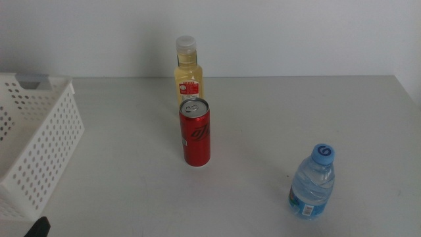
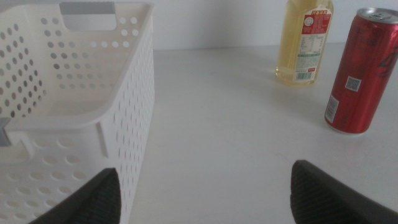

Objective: Use arms to grab the bottles and put them into the dustbin to the left of the table.

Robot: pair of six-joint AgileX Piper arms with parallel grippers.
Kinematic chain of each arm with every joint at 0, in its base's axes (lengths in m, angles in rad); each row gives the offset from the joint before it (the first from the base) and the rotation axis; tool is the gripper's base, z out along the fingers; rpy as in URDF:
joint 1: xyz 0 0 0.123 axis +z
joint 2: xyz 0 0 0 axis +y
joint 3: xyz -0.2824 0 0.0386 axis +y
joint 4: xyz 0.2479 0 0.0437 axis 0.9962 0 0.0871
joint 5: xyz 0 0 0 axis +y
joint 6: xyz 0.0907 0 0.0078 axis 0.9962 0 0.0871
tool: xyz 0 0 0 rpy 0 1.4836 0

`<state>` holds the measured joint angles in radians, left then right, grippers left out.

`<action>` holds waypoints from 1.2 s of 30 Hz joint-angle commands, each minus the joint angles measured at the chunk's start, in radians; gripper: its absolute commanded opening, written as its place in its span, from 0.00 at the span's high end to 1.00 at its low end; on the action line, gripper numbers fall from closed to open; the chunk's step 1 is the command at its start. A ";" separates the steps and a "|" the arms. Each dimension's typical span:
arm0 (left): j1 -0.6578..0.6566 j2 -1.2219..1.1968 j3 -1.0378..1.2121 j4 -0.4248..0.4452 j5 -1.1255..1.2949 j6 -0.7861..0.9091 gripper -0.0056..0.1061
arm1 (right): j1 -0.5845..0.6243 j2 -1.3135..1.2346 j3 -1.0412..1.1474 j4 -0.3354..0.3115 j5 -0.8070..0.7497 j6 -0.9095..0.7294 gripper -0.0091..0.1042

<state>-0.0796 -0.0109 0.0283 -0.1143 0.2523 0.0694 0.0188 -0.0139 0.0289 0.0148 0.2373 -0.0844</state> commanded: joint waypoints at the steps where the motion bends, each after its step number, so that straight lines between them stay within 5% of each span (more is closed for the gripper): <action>1: -0.001 0.002 0.001 -0.013 -0.111 -0.009 0.11 | -0.006 -0.021 -0.010 -0.004 -0.071 -0.005 0.17; 6: -0.056 0.171 0.001 -0.030 -0.311 -0.009 0.11 | -0.006 -0.021 -0.010 -0.004 -0.071 -0.005 0.17; 21: -0.528 0.982 0.001 -0.061 -1.185 -0.009 0.11 | -0.006 -0.021 -0.010 -0.004 -0.071 -0.005 0.17; 27: -0.566 1.262 0.003 -0.064 -1.551 -0.009 0.11 | -0.006 -0.021 -0.010 -0.004 -0.071 -0.005 0.17; 36: -0.566 1.390 0.004 -0.057 -1.568 -0.088 0.11 | -0.006 -0.021 -0.010 -0.004 -0.071 -0.005 0.17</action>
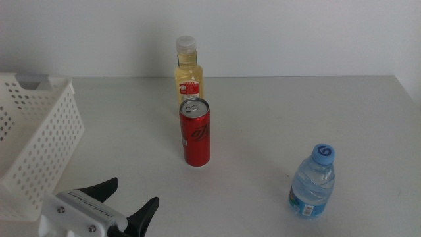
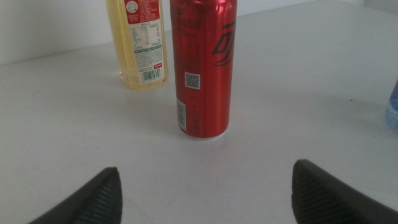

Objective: Use arms to grab the bottles and put them into the dustbin to the left of the table.

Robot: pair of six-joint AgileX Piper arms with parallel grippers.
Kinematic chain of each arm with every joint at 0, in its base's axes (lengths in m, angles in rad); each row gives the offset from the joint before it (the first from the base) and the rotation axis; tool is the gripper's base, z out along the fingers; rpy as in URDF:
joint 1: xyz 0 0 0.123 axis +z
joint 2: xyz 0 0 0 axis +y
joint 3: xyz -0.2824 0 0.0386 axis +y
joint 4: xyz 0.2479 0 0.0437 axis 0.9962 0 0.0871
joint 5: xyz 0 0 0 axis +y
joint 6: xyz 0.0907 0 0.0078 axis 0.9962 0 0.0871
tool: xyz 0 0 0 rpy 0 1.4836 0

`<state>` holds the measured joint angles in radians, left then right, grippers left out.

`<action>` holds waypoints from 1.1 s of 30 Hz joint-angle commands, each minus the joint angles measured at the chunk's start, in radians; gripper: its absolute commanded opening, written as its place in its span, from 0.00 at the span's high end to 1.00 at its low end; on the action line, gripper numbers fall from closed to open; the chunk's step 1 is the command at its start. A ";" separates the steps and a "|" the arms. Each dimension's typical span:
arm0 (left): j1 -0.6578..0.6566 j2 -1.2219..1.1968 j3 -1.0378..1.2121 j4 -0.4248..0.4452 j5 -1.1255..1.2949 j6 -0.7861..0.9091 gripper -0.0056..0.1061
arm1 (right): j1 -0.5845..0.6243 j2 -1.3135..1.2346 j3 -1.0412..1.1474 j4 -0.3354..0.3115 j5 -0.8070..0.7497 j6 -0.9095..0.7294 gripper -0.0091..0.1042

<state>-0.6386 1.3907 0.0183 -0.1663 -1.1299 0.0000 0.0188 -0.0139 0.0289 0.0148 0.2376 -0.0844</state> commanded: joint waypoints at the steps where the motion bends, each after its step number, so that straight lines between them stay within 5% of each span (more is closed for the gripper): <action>1: -0.007 -0.012 0.014 -0.007 -0.185 -0.018 0.11 | -0.006 -0.021 -0.010 -0.004 -0.071 -0.005 0.17; 13: -0.007 -0.011 0.011 0.030 -0.185 -0.026 0.11 | -0.006 -0.021 -0.010 -0.004 -0.071 -0.005 0.17; 22: 0.038 0.022 -0.202 0.047 -0.012 -0.018 0.11 | -0.006 -0.021 -0.010 -0.004 -0.071 -0.005 0.17; 33: 0.164 0.232 -0.434 0.268 0.049 -0.112 0.11 | -0.006 -0.021 -0.010 -0.004 -0.071 -0.005 0.17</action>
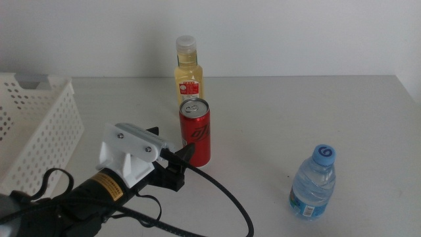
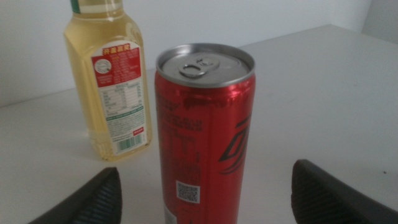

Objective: Use arms to grab the bottles and put them into the dustbin to the left of the table.

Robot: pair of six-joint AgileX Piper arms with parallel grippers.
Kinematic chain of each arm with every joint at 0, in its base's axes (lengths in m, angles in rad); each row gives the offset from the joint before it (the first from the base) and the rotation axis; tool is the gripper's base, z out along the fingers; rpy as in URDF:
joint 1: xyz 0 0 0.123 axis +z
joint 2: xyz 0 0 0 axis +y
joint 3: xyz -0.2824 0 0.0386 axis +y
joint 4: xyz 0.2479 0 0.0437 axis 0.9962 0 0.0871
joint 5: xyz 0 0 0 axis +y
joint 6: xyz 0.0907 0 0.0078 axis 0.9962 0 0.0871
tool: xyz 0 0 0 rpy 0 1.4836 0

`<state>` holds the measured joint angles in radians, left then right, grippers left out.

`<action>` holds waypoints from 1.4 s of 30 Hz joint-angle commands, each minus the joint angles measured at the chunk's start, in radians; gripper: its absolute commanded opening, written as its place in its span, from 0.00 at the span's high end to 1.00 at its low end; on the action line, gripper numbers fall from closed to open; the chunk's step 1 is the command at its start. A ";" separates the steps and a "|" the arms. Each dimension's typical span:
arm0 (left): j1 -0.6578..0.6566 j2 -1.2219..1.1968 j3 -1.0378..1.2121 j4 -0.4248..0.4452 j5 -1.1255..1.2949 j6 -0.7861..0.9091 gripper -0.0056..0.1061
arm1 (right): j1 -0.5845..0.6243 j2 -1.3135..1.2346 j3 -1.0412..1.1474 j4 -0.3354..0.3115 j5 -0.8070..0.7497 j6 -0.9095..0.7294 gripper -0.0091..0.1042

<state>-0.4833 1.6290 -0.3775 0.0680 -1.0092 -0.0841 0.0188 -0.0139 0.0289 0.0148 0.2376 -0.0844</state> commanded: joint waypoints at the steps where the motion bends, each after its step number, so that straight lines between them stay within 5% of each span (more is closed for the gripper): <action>1: 0.009 0.016 -0.056 0.038 -0.071 -0.028 0.11 | -0.006 -0.021 -0.010 -0.004 -0.071 -0.005 0.17; 24: 0.007 0.294 -0.329 0.035 -0.055 -0.055 0.14 | -0.006 -0.021 -0.010 -0.004 -0.071 -0.005 0.17; 35: 0.007 0.275 -0.332 0.030 -0.046 -0.010 0.79 | -0.006 -0.021 -0.010 -0.004 -0.071 -0.005 0.17; 42: 0.007 0.131 -0.340 0.010 0.103 0.008 0.94 | -0.006 -0.021 -0.010 -0.004 -0.071 -0.005 0.17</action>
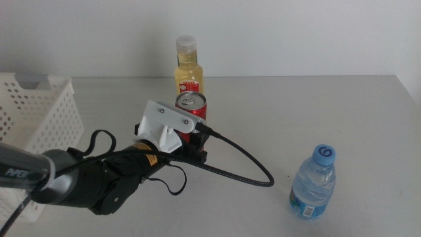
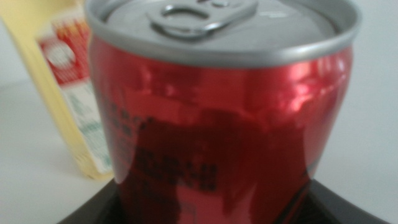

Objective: Use arms to grab the bottles and put them into the dustbin to the left of the table.

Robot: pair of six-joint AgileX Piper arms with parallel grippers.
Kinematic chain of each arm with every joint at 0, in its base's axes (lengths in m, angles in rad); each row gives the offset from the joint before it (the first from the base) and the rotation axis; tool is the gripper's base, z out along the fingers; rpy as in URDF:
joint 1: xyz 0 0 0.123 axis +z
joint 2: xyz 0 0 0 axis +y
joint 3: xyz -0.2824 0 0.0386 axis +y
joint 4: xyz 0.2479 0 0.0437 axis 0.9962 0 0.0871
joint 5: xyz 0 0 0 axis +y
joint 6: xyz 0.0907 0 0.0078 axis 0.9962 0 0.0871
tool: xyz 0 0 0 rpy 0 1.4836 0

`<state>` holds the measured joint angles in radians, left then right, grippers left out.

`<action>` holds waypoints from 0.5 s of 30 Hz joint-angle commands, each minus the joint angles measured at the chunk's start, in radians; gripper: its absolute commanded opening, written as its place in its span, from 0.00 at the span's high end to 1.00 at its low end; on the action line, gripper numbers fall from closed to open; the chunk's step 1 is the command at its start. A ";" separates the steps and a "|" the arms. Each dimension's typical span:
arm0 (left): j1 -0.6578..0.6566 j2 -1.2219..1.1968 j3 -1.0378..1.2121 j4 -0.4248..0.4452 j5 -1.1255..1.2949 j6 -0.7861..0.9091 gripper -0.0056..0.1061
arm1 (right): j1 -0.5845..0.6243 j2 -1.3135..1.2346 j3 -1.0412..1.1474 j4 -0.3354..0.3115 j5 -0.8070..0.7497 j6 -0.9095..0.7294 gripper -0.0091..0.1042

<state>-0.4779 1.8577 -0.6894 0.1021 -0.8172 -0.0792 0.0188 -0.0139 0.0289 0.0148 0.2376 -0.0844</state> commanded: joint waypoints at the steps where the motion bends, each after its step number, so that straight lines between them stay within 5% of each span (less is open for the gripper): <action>1: 0.002 -0.127 -0.034 -0.035 -0.051 0.012 0.94 | -0.006 -0.021 -0.010 -0.004 -0.071 -0.005 0.17; 6: 0.002 -0.260 -0.078 -0.064 0.199 0.049 0.93 | -0.006 -0.021 -0.010 -0.004 -0.071 -0.005 0.17; 15: 0.113 -0.424 -0.359 -0.113 1.045 0.063 0.93 | -0.006 -0.021 -0.010 -0.004 -0.071 -0.005 0.17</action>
<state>-0.3868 1.4984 -0.9690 0.0105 0.1748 -0.0169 0.0188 -0.0139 0.0289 0.0148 0.2376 -0.0844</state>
